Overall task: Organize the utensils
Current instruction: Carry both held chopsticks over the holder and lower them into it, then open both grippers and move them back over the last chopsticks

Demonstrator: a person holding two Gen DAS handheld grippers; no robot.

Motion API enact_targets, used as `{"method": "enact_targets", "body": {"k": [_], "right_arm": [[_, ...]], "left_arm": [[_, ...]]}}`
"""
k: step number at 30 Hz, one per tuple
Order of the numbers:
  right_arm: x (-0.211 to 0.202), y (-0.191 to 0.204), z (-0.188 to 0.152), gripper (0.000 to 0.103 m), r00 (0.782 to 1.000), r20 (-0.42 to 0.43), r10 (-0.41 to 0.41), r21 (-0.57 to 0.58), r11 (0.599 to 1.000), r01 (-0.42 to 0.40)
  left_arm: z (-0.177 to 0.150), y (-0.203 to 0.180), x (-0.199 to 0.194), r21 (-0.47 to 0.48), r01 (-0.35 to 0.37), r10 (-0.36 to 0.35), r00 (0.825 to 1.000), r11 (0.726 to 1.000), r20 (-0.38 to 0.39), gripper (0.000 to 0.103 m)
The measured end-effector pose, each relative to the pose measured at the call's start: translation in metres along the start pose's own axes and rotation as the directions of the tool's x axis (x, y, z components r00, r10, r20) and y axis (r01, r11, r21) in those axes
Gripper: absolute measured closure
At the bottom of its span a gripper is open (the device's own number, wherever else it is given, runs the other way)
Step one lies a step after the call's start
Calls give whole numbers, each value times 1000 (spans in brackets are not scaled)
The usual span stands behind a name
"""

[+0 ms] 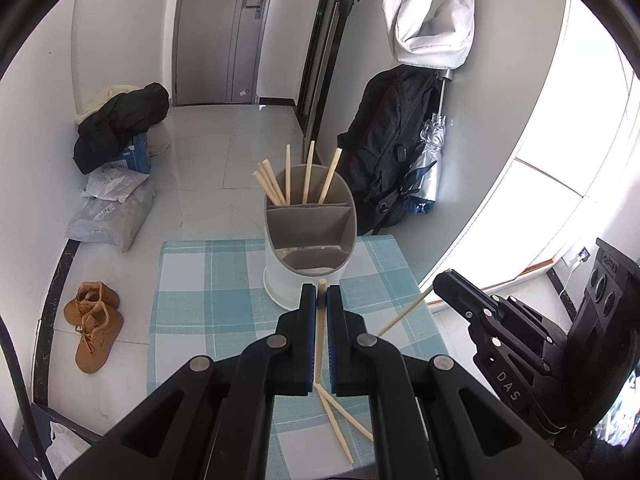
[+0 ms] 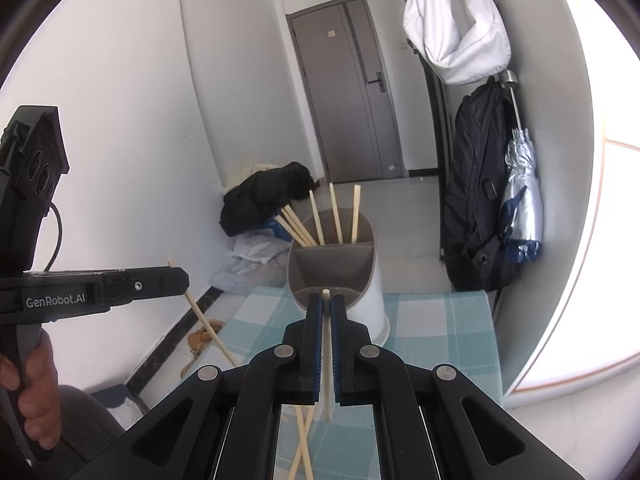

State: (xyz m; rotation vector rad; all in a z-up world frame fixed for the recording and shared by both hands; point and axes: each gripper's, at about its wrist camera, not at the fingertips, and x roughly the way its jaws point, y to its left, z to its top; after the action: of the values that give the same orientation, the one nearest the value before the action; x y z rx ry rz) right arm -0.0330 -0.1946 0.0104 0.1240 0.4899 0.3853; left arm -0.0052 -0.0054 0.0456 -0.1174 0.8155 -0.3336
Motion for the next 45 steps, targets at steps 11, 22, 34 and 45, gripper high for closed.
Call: {"method": "enact_targets", "body": {"k": [11, 22, 34, 45], "right_arm": [[-3, -8, 55, 100, 999, 45, 3, -28, 1000, -2], [7, -10, 143, 100, 994, 105, 10, -90, 996, -1], [55, -6, 188, 100, 994, 101, 40, -141, 990, -25], [103, -7, 168, 100, 999, 2, 49, -155, 987, -48]], "left_arm": [[59, -10, -13, -19, 68, -68, 997, 997, 25, 102], [132, -5, -12, -28, 82, -79, 993, 996, 87, 102], [164, 25, 23, -39, 40, -36, 994, 998, 107, 102], [145, 53, 69, -102, 18, -14, 999, 995, 45, 102]]}}
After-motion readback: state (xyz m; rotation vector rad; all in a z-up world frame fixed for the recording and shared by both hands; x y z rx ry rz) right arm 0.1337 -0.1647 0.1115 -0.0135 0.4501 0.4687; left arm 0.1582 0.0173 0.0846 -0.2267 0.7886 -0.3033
